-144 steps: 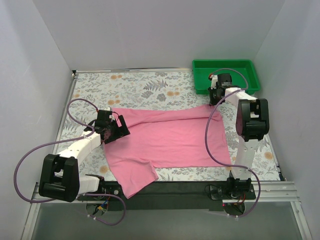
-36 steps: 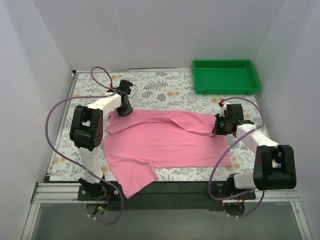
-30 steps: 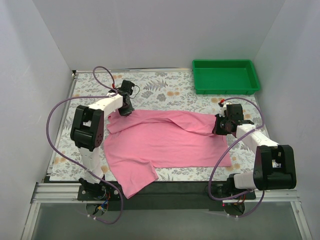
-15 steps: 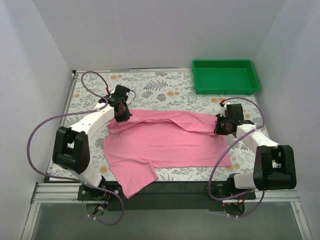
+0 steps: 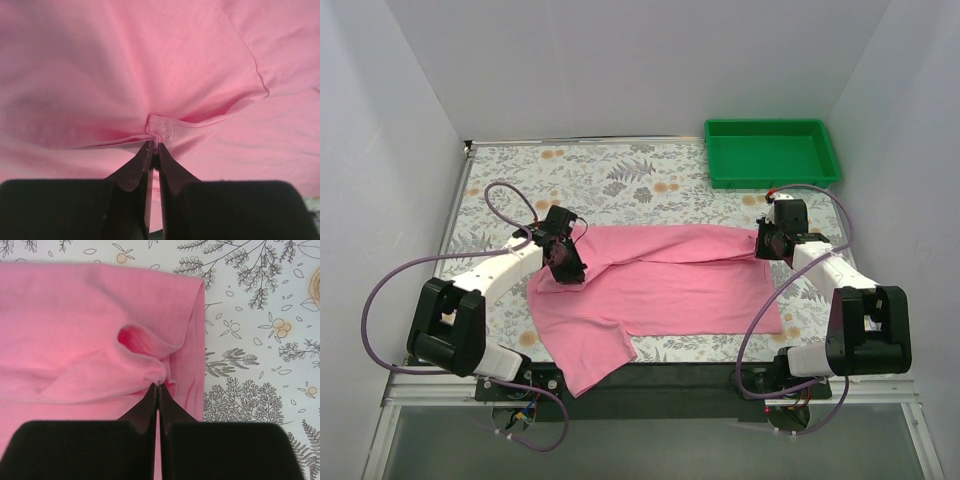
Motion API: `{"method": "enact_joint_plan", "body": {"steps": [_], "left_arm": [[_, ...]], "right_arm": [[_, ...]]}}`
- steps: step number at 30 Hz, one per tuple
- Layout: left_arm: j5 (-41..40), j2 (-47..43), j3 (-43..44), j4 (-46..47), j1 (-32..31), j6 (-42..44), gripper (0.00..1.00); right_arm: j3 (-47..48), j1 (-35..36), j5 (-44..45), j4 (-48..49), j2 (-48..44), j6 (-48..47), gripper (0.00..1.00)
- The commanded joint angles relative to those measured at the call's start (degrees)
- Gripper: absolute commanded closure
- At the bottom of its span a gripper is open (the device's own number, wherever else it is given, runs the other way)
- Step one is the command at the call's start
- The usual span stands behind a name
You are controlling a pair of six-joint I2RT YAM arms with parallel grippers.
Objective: Fold and stack the t-shirts
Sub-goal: Fold the tshirt
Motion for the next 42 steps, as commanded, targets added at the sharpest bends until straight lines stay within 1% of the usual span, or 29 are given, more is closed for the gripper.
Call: {"method": "enact_joint_plan", "body": {"steps": [1, 3, 4, 6, 7, 8, 10, 12, 13, 14, 15, 16, 17, 18, 19, 20, 21, 22, 23, 27, 30, 31, 36, 42], "left_arm": [[6.55, -1.67, -1.32, 2.61, -1.22, -3.08, 0.90], [6.65, -0.79, -1.41, 2.96, -1.40, -3.61, 0.85], [6.82, -0.09, -1.32, 3.05, -1.49, -3.69, 0.80], [6.48, 0.18, -1.59, 2.96, -1.49, -4.05, 0.73], [6.30, -0.08, -1.59, 2.87, -1.49, -4.22, 0.68], [5.08, -0.43, -1.41, 2.70, -1.40, -4.40, 0.65], [3.67, -1.40, -0.63, 2.52, -1.32, -4.66, 0.61], [-0.19, -2.71, 1.74, 1.65, -1.05, -4.31, 0.52], [-2.30, -2.98, 2.45, 1.47, -0.62, -3.88, 0.47], [-3.19, -3.07, 3.15, 1.73, 0.78, -3.18, 0.44], [-4.76, -2.81, 3.94, 2.08, 1.93, -2.65, 0.37], [-5.13, -2.28, 5.17, 2.60, 3.24, -1.07, 0.34], [-5.74, -1.67, 5.88, 3.92, 6.04, -0.36, 0.32], [-6.61, 0.25, 6.49, 4.62, 7.63, 0.08, 0.30], [-6.01, 1.31, 7.98, 5.33, 9.22, 1.04, 0.30], [-5.22, 2.54, 8.78, 6.99, 12.10, 1.57, 0.29], [-4.96, 5.16, 9.74, 7.79, 13.00, 2.10, 0.29], [-6.00, 6.41, 11.66, 8.58, 13.53, 2.80, 0.29], [-6.01, 8.07, 12.64, 10.15, 14.06, 4.29, 0.29], [-6.18, 14.76, 17.39, 11.92, 14.59, 6.50, 0.29], [-6.36, 19.07, 19.68, 12.54, 15.12, 7.90, 0.33], [-6.62, 20.56, 20.20, 12.63, 15.38, 8.08, 0.36], [-10.13, 23.03, 22.40, 12.89, 16.09, 9.31, 0.38], [-13.04, 21.28, 22.23, 14.38, 17.05, 10.80, 0.37]], "right_arm": [[3.27, -0.38, 2.20, 2.14, 1.54, -0.15, 0.99], [4.14, -0.30, 2.20, 2.06, 2.25, -0.15, 0.99], [4.24, -0.38, 2.03, 1.97, 2.42, -0.06, 0.99], [3.89, -0.38, 1.67, 1.88, 2.25, 0.11, 0.97], [3.62, -0.30, 1.85, 1.79, 2.34, 0.20, 0.96], [3.36, -0.38, 2.02, 1.71, 2.16, 0.20, 0.93], [2.48, -0.38, 3.07, 1.27, 1.81, 0.38, 0.91], [2.22, -0.47, 3.52, 1.18, 0.67, 0.29, 0.86], [2.30, -0.47, 3.69, 1.09, 0.23, 0.29, 0.83], [2.82, -0.56, 3.78, 1.09, -0.38, 0.20, 0.75], [3.26, -0.99, 3.78, 1.00, -0.56, 0.20, 0.72], [3.70, -1.26, 3.96, 1.09, -0.65, 0.20, 0.68], [4.93, -1.78, 3.87, 1.18, -0.56, 0.29, 0.61], [5.55, -3.01, 3.52, 1.18, -0.48, 0.64, 0.59], [6.25, -3.72, 1.52, 1.26, -0.13, 0.73, 0.58], [7.65, -3.90, 0.37, 1.35, 0.92, 0.91, 0.57], [8.53, -6.42, -1.04, 1.27, 1.80, 1.60, 0.56], [9.33, -7.23, -2.27, 1.26, 2.51, 2.04, 0.57], [10.03, -8.02, -5.41, 1.26, 4.17, 2.57, 0.56], [13.37, -10.58, -9.57, 1.44, 8.13, 4.86, 0.57], [13.47, -10.93, -11.86, 1.97, 10.07, 5.91, 0.57], [13.38, -10.93, -12.73, 2.32, 10.68, 6.09, 0.57], [12.67, -11.11, -13.70, 2.76, 12.35, 5.74, 0.57], [12.06, -11.19, -14.32, 2.93, 13.85, 5.56, 0.58]]}}
